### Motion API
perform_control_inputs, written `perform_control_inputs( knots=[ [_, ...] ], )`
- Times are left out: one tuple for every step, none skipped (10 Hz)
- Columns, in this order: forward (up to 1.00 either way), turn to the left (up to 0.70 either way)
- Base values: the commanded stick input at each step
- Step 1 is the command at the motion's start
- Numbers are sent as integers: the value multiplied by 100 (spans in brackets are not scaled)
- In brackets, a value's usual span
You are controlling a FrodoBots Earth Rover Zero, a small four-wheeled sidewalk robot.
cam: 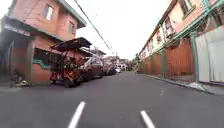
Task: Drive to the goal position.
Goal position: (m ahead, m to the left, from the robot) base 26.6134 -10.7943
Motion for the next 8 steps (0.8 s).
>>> perform_control_inputs(
  knots=[
    [70,-15],
    [70,-32],
    [70,-35],
    [70,-35],
    [70,-35],
    [70,-35],
    [70,-18],
    [70,0]
  ],
)
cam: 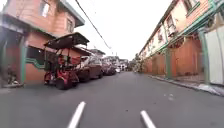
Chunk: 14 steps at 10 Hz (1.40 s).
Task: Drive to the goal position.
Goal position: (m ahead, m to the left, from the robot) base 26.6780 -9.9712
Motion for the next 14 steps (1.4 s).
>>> perform_control_inputs(
  knots=[
    [70,0],
    [70,0],
    [70,0],
    [70,0],
    [70,0],
    [70,0],
    [70,0],
    [70,0],
    [70,0],
    [70,0],
    [70,0],
    [70,-13],
    [70,-32],
    [70,-35]
  ],
)
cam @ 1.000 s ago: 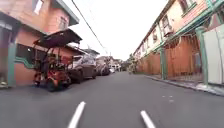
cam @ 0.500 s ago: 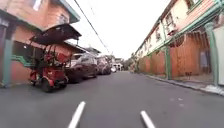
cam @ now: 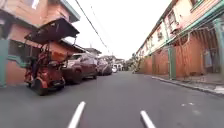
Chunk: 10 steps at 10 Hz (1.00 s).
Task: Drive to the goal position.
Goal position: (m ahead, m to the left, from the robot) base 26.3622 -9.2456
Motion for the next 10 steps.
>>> perform_control_inputs(
  knots=[
    [70,-35],
    [70,-35],
    [70,-35],
    [70,-14],
    [70,0],
    [70,0],
    [70,0],
    [70,0],
    [70,0],
    [70,0]
  ],
)
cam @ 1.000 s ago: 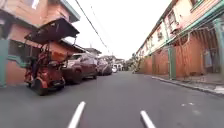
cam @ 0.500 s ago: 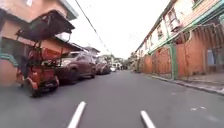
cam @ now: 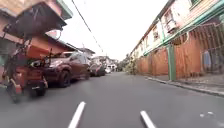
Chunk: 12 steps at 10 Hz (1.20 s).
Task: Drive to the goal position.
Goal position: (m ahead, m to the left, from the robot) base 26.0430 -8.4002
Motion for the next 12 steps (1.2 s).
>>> perform_control_inputs(
  knots=[
    [70,0],
    [70,0],
    [70,0],
    [70,0],
    [70,0],
    [70,0],
    [70,0],
    [70,0],
    [70,0],
    [70,0],
    [70,0],
    [70,0]
  ],
)
